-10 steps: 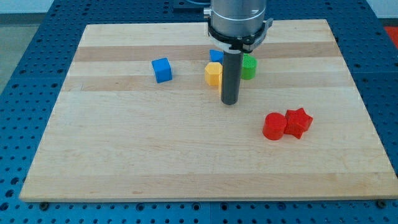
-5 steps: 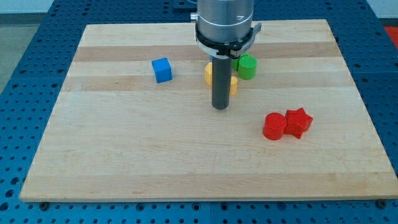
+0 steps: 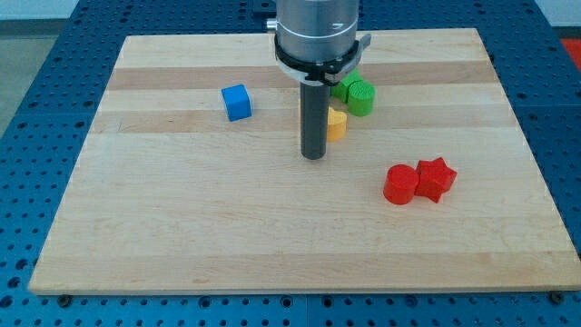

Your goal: Move the yellow heart bottom right to the yellow hexagon

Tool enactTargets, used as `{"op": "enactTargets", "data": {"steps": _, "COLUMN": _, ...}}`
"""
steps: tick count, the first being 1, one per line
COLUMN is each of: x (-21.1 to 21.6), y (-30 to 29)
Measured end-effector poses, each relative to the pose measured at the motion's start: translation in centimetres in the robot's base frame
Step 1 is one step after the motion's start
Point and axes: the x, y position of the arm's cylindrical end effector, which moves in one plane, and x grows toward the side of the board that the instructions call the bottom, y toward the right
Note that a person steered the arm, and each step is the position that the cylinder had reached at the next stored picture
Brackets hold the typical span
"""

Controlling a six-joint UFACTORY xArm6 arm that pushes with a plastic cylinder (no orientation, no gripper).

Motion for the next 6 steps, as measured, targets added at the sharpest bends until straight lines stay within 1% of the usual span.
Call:
{"op": "enactTargets", "data": {"steps": 1, "x": -0.61, "y": -0.04}}
{"op": "enactTargets", "data": {"steps": 6, "x": -0.75, "y": 0.77}}
